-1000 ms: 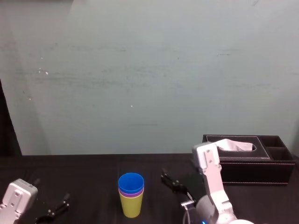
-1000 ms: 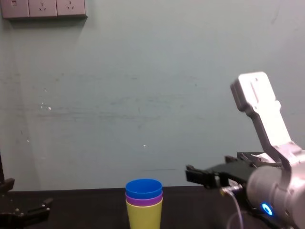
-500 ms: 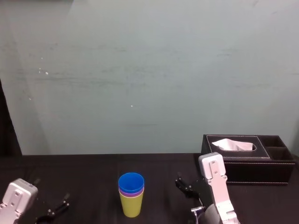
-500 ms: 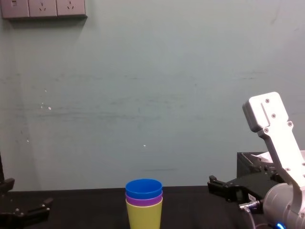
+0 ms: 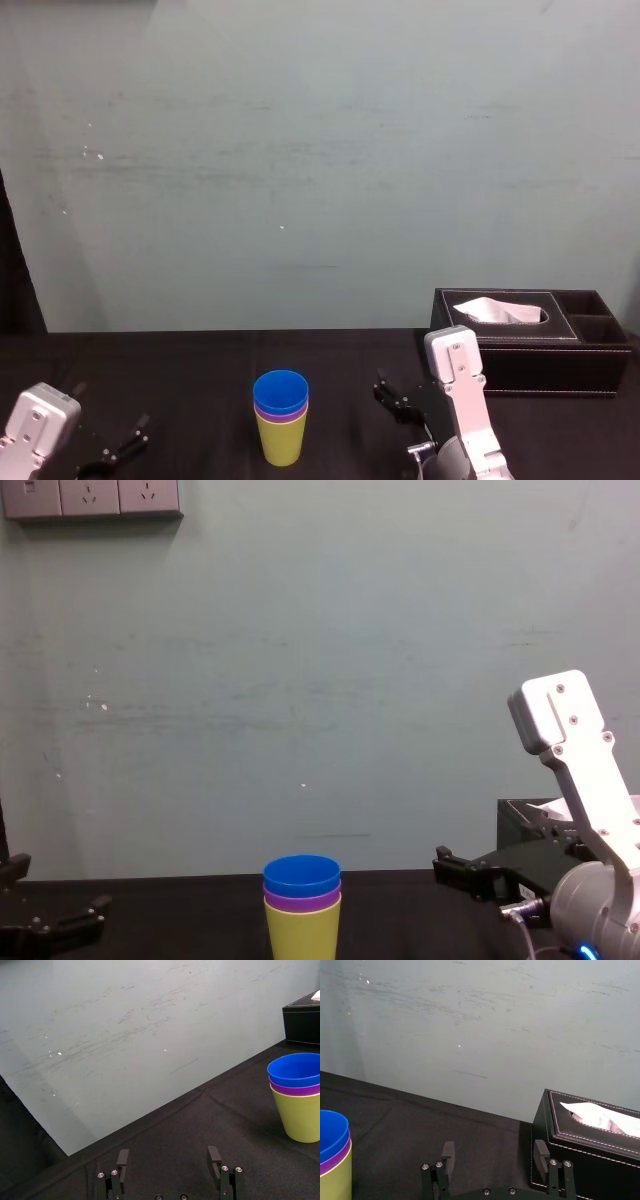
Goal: Stack the three plastic cups sequentially using one hand.
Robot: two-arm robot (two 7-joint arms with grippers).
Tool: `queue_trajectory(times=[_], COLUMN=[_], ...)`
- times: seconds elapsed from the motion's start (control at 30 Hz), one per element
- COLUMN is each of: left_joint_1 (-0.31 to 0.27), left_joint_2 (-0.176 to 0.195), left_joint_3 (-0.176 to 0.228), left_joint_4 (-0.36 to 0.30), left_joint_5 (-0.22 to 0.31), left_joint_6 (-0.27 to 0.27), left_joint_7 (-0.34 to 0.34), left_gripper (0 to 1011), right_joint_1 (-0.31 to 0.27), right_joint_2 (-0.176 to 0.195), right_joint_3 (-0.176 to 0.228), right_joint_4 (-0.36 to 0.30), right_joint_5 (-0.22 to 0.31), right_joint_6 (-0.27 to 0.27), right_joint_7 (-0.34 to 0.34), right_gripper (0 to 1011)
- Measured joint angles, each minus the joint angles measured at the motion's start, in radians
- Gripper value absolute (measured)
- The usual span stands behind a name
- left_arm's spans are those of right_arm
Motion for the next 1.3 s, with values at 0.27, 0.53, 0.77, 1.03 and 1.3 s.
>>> queue_trajectory(times=[0.27,0.53,0.77,1.03,1.3], left_joint_1=[0.000,0.000,0.000,0.000,0.000], left_joint_2=[0.000,0.000,0.000,0.000,0.000], left_joint_3=[0.000,0.000,0.000,0.000,0.000], left_joint_4=[0.000,0.000,0.000,0.000,0.000], left_joint_5=[0.000,0.000,0.000,0.000,0.000], left_joint_6=[0.000,0.000,0.000,0.000,0.000], left_joint_7=[0.000,0.000,0.000,0.000,0.000], left_gripper=[1000,1000,1000,1000,1000], right_joint_1=[0.001,0.001,0.001,0.001,0.001], right_joint_2=[0.001,0.001,0.001,0.001,0.001], right_joint_3=[-0.001,-0.001,-0.001,-0.001,-0.001], right_joint_4=[-0.001,-0.002,-0.002,-0.002,-0.002], right_joint_5=[0.001,0.002,0.002,0.003,0.003], right_joint_6=[0.001,0.002,0.003,0.003,0.003], right_joint_7=[0.003,0.004,0.005,0.005,0.005], right_gripper=[1002,1002,1002,1002,1002])
